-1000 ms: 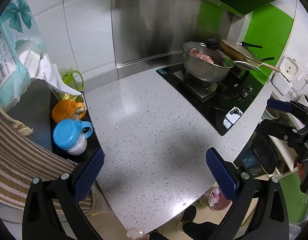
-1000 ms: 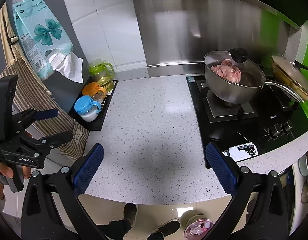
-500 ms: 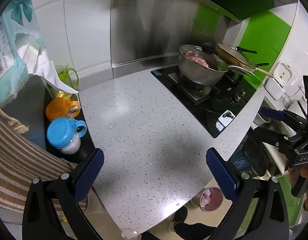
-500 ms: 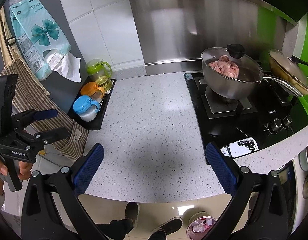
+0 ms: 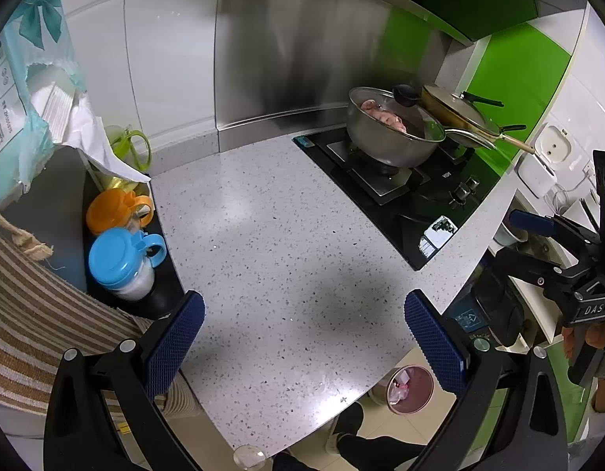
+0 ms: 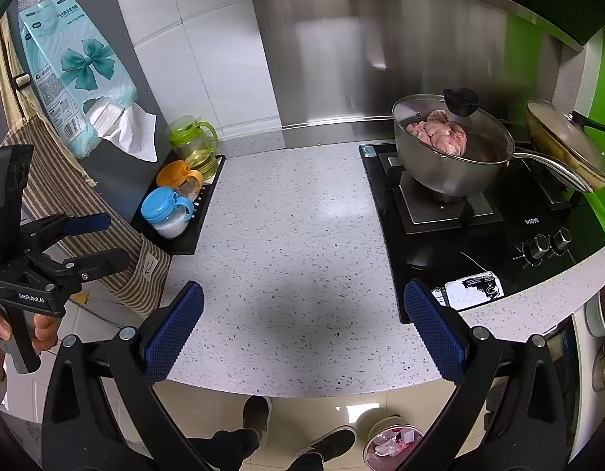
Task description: Collect trash
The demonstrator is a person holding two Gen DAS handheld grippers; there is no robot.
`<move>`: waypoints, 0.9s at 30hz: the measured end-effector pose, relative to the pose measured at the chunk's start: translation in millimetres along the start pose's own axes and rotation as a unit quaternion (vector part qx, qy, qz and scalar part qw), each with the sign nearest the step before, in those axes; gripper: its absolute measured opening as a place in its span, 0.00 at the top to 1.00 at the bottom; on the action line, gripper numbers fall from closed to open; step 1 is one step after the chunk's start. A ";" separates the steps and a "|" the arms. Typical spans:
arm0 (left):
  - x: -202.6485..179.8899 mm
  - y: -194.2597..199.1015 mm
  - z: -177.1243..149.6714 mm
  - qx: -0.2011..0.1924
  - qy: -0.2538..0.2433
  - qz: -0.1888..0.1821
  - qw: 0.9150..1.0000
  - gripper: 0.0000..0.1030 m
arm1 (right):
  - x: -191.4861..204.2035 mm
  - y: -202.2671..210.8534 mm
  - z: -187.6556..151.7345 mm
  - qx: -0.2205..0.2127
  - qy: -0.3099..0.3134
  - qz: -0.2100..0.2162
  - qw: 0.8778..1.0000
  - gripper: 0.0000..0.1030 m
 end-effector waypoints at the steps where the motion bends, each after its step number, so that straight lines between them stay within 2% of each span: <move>1: 0.4 -0.3 0.3 0.000 -0.001 0.000 1.000 0.05 | -0.3 0.1 0.0 0.000 -0.001 0.000 1.000 0.03; 27: -1.3 1.1 2.2 0.000 -0.006 0.000 1.000 0.05 | -4.1 1.2 1.1 -0.002 0.001 0.000 1.000 0.03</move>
Point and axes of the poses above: each gripper's, at about its wrist camera, not at the fingertips, and y roughly against the way its jaws point, x to its left, z to its top, the point moved 3 cm from there along -y, roughly the way its jaws point, and after that the axes turned 2 degrees about -x, right-handed, at the moved point
